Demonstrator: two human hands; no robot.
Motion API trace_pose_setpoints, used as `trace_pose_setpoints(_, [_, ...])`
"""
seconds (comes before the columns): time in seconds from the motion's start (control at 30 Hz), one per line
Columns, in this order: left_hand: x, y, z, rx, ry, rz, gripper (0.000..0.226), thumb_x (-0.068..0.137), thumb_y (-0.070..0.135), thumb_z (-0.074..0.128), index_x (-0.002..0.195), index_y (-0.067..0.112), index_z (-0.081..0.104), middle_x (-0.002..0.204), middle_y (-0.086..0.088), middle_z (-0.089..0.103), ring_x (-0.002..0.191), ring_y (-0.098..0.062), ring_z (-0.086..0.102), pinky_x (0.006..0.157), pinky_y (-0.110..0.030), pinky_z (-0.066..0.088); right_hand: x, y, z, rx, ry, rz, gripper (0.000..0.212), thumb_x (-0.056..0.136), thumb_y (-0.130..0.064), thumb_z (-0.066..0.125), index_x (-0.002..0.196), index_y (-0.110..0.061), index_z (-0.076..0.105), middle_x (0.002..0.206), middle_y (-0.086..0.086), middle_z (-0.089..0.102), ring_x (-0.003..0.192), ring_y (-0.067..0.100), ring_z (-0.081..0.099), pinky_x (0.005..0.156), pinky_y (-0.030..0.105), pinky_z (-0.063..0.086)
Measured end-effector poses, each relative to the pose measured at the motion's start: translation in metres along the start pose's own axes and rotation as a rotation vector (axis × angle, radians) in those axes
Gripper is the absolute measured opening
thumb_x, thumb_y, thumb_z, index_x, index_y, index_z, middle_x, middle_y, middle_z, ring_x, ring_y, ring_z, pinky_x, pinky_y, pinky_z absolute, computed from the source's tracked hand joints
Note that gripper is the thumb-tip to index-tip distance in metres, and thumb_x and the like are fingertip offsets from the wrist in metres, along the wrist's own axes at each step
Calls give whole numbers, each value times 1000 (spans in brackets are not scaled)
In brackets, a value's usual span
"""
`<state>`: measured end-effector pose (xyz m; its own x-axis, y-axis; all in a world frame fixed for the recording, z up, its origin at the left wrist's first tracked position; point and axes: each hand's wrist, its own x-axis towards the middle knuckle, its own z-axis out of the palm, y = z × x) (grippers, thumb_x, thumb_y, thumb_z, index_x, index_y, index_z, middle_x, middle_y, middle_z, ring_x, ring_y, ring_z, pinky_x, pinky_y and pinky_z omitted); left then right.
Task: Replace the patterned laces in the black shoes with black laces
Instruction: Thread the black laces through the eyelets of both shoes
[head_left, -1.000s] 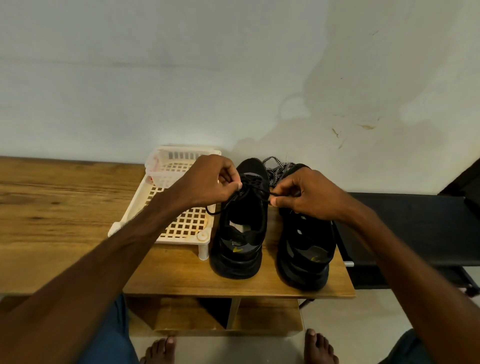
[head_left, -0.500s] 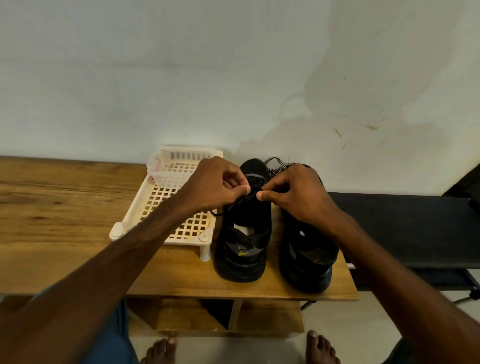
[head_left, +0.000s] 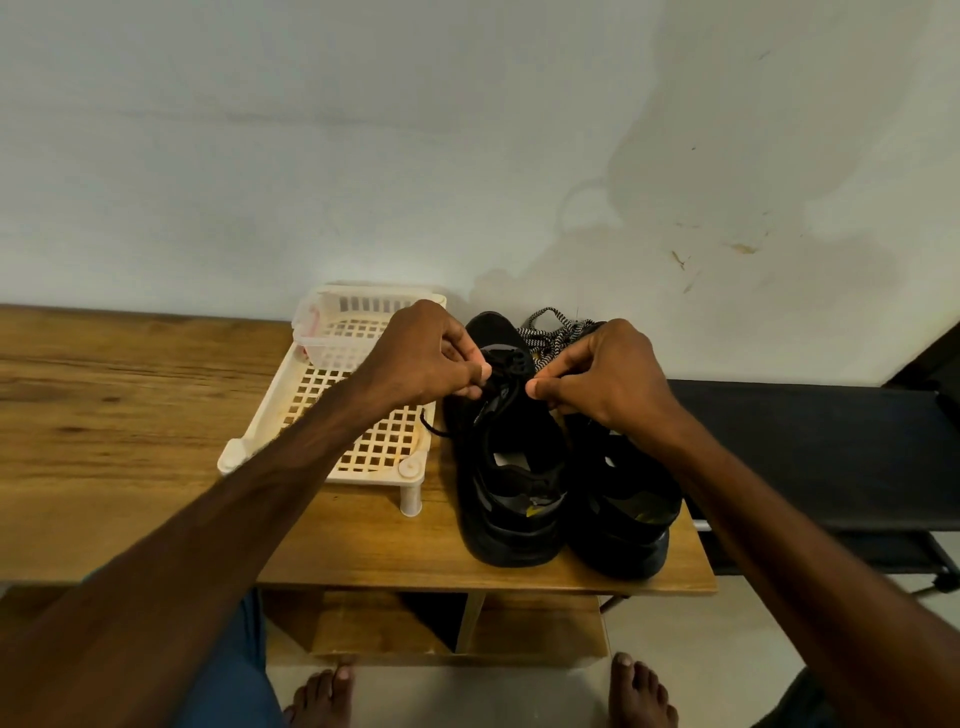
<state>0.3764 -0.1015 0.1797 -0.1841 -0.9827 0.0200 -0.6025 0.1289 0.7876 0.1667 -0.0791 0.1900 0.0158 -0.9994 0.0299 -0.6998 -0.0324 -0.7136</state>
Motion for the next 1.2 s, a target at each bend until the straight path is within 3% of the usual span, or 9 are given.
trace_pose_setpoints(0.07, [2,-1,-2,17,4,-18,3,84,7,81,84,6,78,68,-2,76,63,-10,75,67,-21,60,1,-2,2,-18,0,7,10,75,-22,91,72,-18,82,58,-9,72,56,4,70,61,22,60])
trace_pose_setpoints(0.17, [4,-4,-6,42,12,-21,4,83,6,81,81,6,78,69,-3,76,63,-10,75,69,-24,62,2,-5,4,-59,1,-8,10,74,-21,92,71,-20,82,61,-7,73,59,4,70,66,23,61])
trace_pose_setpoints(0.43, [0,-4,-1,150,109,92,5,85,8,79,82,12,77,69,3,73,60,-2,71,67,-21,62,4,-6,5,-110,-18,-33,10,76,-23,90,73,-22,81,56,-12,68,55,-2,66,59,15,50])
trace_pose_setpoints(0.53, [-8,-2,7,-89,63,-12,3,91,6,73,94,6,73,75,-4,76,67,-11,75,68,-29,64,-1,2,1,-67,-25,-87,8,77,-25,89,76,-22,82,61,-12,71,58,-4,67,62,15,52])
trace_pose_setpoints(0.63, [-11,2,3,-359,35,-104,18,87,3,77,103,4,69,84,-13,77,75,-22,78,68,-30,64,-4,6,0,-39,-20,-105,9,78,-27,89,79,-22,81,67,-11,74,61,-4,69,64,16,55])
trace_pose_setpoints(0.83, [-10,0,3,-283,-50,-69,21,81,8,83,101,9,74,81,-8,78,75,-20,77,67,-24,61,-5,1,6,-58,-10,-192,13,85,-33,83,93,-24,78,79,-11,74,70,-7,67,59,3,46])
trace_pose_setpoints(0.93, [-8,1,6,-262,-37,-50,23,81,6,83,101,11,73,86,-5,78,77,-16,76,67,-24,60,-4,-6,11,-120,-34,-228,18,83,-36,84,97,-26,79,81,-12,73,69,-4,67,61,8,50])
trace_pose_setpoints(1.07, [-5,-2,5,-182,25,-12,25,80,10,85,100,16,72,85,-1,78,76,-19,76,69,-30,63,-1,-10,13,-153,-29,-267,22,81,-38,85,101,-28,81,84,-11,75,70,-1,68,70,25,61])
trace_pose_setpoints(1.2, [-5,-2,5,-140,79,41,28,78,12,85,102,17,71,83,2,77,75,-12,75,73,-25,60,-3,-11,14,-197,-21,-307,29,83,-40,83,110,-32,79,96,-11,77,77,0,68,75,27,61])
